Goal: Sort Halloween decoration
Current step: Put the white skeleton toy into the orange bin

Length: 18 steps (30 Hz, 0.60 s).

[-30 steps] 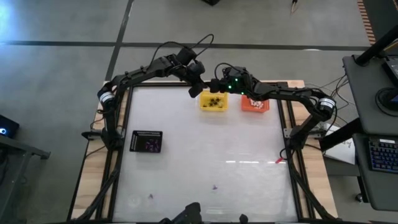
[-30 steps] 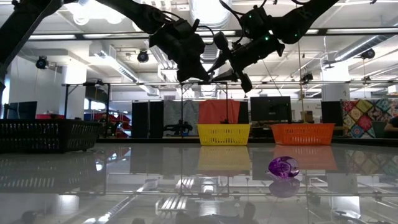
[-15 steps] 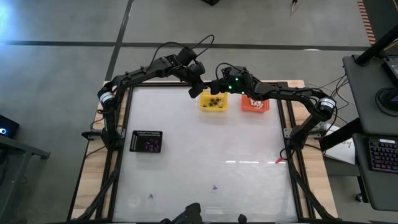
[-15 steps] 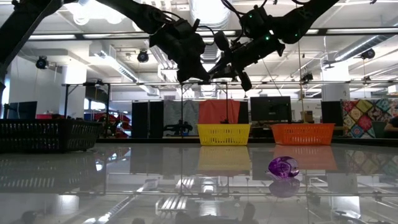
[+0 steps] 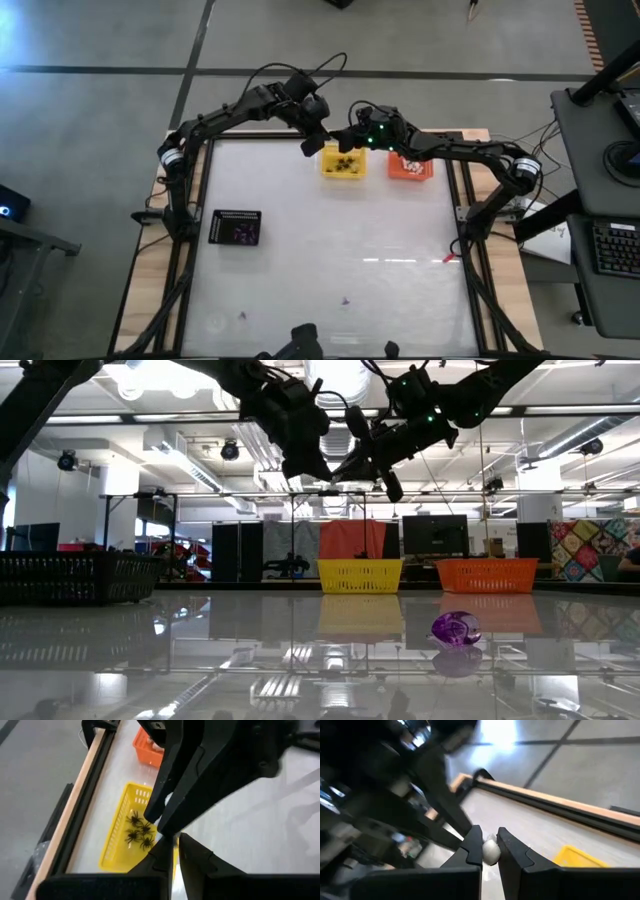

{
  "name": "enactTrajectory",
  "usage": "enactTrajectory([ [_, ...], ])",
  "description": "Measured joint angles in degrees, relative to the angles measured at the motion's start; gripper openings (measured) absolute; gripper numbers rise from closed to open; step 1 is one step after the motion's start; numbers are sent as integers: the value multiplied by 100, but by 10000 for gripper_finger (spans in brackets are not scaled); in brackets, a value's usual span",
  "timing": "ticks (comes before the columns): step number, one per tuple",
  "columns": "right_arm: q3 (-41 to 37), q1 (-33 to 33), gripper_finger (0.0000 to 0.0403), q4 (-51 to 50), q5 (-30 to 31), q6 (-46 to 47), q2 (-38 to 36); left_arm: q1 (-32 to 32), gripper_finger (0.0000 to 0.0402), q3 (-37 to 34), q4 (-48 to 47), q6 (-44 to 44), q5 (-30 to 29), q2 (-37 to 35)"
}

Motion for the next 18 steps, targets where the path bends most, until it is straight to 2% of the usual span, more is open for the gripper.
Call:
enactTrajectory([
  [8, -24, -134, 15, -643, 29, -147, -20, 13, 63, 150, -251, 178, -130, -17],
  [14, -24, -276, 15, -1833, 70, -755, -164, 12, 86, 157, -915, 261, -229, -17],
  [18, -24, -484, 17, -3107, 102, -1360, -312, 16, 87, 148, -1664, 396, -402, -17],
])
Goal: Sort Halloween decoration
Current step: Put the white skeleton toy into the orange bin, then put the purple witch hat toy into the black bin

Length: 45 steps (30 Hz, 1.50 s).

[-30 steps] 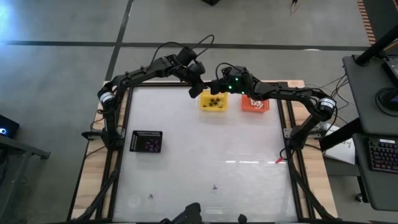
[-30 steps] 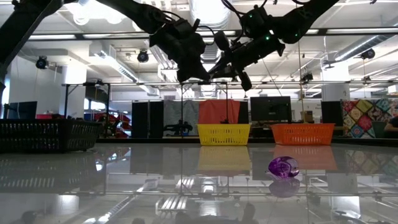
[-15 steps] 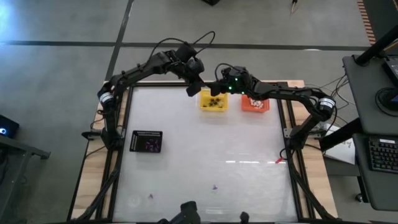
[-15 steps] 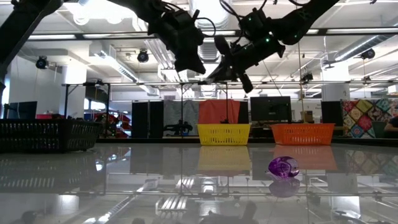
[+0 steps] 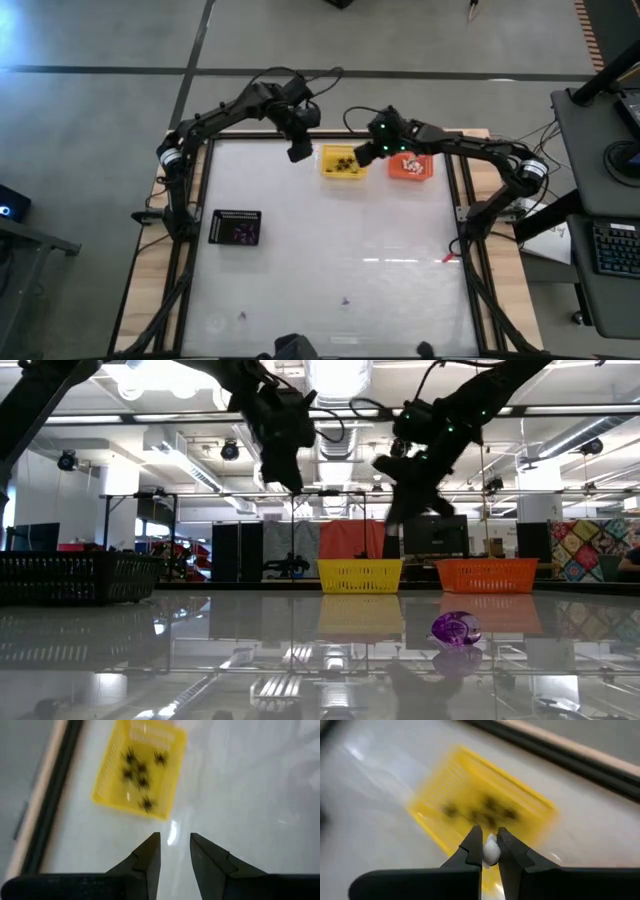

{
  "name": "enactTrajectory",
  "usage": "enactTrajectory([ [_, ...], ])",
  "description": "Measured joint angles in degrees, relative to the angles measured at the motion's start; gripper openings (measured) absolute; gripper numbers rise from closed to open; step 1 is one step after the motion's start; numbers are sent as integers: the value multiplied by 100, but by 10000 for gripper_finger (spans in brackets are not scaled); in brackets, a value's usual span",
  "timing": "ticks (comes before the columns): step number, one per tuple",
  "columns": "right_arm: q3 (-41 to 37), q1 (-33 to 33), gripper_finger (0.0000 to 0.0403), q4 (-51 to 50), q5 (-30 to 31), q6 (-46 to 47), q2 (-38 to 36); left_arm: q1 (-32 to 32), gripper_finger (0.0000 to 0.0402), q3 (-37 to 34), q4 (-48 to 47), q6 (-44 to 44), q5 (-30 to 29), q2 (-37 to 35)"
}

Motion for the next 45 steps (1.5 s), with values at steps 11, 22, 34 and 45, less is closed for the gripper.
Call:
enactTrajectory([
  [11, 2, -707, 29, -2682, 1594, -1110, -427, -9, 88, -4, -472, -43, 4, 2],
  [22, -81, -1005, 59, -3109, 1678, -1501, -386, -15, 87, -11, -512, -45, 4, 7],
  [34, -83, -1003, 135, -3103, 1786, -1478, -386, -39, 88, -13, -877, -50, 3, 11],
  [45, -86, -1003, 152, -3354, 1777, -1338, -386, -692, 86, -178, -2006, -419, 3, 11],
])
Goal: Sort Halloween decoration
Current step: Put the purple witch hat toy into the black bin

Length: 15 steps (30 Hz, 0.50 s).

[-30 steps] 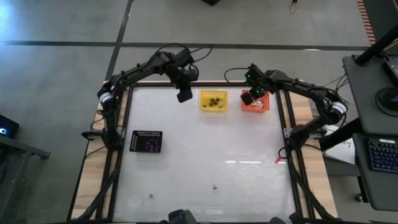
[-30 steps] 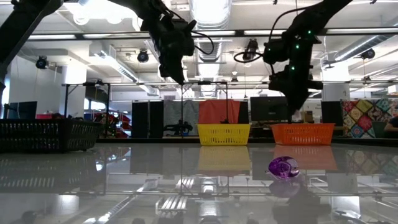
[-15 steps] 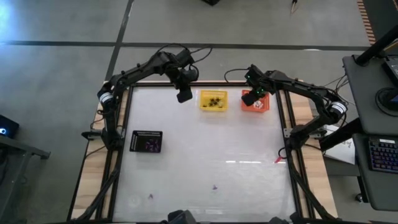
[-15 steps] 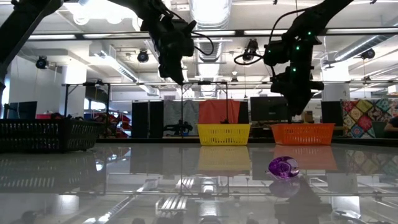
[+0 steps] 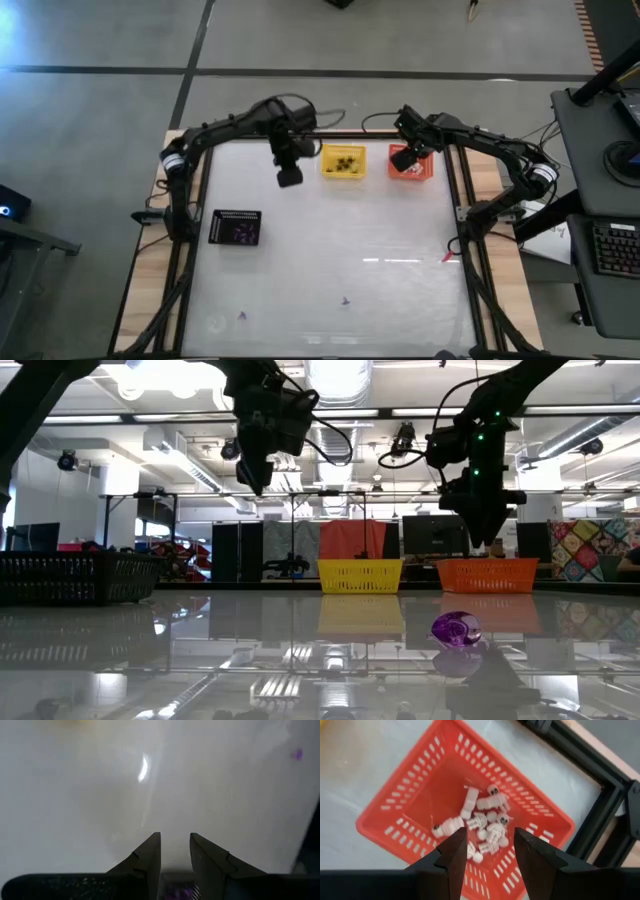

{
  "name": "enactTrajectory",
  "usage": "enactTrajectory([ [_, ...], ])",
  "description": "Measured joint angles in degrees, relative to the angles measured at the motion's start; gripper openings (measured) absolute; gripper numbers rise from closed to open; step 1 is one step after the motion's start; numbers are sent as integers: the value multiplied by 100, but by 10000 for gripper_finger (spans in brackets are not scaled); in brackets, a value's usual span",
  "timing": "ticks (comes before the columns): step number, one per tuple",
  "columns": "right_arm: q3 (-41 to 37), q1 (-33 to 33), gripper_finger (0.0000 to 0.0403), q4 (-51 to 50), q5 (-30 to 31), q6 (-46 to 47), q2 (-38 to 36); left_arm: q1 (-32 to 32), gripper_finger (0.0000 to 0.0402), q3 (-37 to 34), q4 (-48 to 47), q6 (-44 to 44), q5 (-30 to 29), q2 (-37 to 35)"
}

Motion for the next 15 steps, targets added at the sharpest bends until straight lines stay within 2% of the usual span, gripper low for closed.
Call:
enactTrajectory([
  [5, -2, 0, 152, -261, -4, -11, -1, -492, 86, -366, -657, -193, -7, -51],
  [11, -2, 2, 145, -278, -4, -269, -2, -1009, 86, -825, -717, -519, -16, -294],
  [15, -2, 82, 141, -379, -74, -87, -10, -1318, 86, -1130, -720, -748, -161, -556],
])
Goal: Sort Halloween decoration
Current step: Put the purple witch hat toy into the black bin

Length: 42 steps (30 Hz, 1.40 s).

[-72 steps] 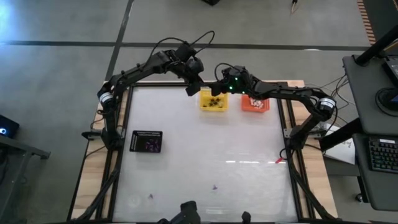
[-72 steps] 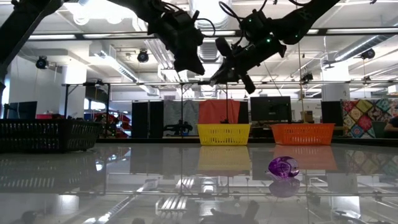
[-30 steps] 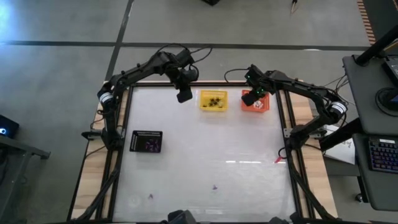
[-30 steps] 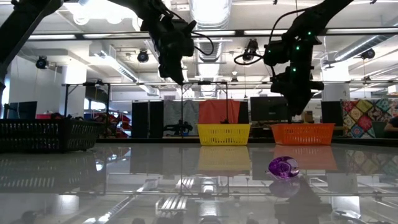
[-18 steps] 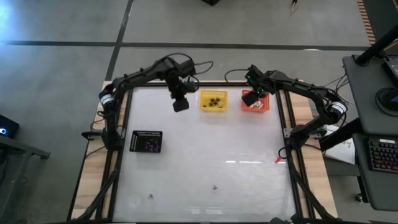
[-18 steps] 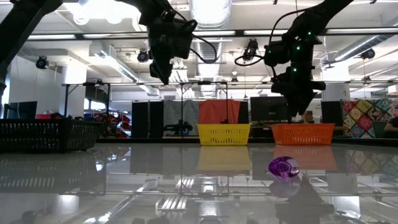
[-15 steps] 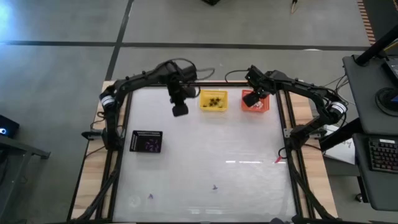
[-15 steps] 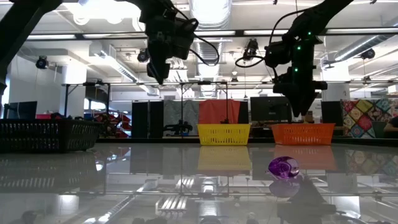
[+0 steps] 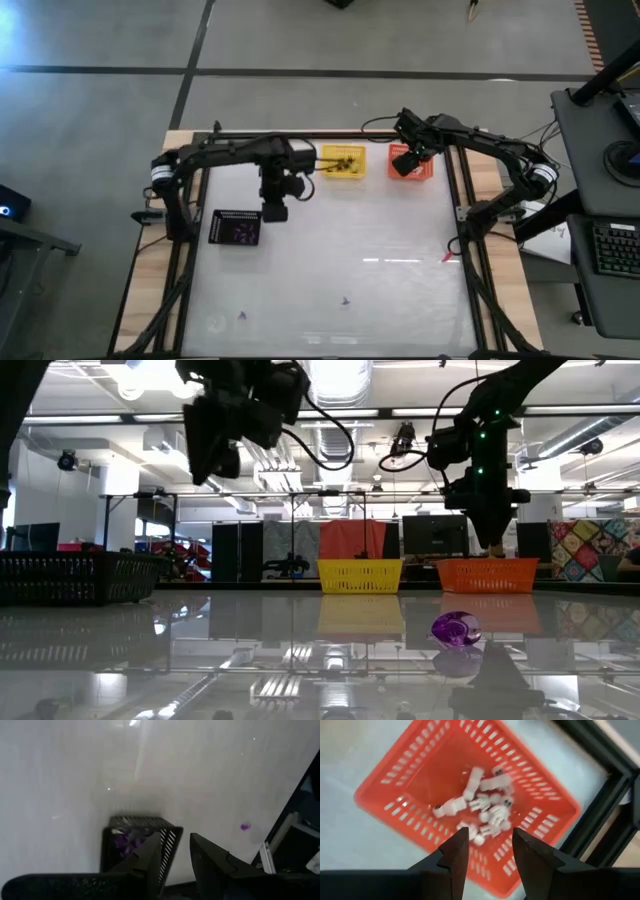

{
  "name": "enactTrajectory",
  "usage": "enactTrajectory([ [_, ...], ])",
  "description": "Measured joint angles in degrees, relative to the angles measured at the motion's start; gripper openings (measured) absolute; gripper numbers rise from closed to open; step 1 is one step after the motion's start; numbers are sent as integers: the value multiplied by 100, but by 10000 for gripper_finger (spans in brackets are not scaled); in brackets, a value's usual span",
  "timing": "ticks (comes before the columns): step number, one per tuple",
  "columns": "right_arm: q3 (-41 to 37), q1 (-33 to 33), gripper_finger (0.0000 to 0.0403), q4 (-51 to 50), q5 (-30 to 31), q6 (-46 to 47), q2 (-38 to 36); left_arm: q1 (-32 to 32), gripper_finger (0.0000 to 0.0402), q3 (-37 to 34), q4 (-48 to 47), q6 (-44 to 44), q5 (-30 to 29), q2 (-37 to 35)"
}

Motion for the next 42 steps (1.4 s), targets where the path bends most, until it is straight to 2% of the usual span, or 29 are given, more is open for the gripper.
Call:
enactTrajectory([
  [5, 0, 212, 143, -199, -450, 54, -12, -363, 86, -524, 126, -498, -31, -439],
  [14, 281, 751, 142, -299, -556, 473, -51, -1230, 86, -1894, 926, -1996, 53, -1520],
  [21, 954, 1350, 145, -755, -558, 1103, -78, -2280, 86, -2867, 2176, -3798, 24, -2317],
  [26, 1405, 1852, 144, -1375, -539, 1516, -82, -3161, 86, -3398, 3051, -5038, -229, -2633],
  [31, 1628, 2524, 142, -1628, -540, 1841, -111, -3994, 86, -3746, 3653, -6337, -963, -2593],
  [35, 1691, 3079, 145, -1631, -538, 2162, -134, -4616, 86, -3932, 3903, -7283, -1318, -2337],
  [42, 1692, 3849, 150, -1613, -538, 2679, -196, -5503, 86, -3939, 4200, -8413, -1447, -1718],
])
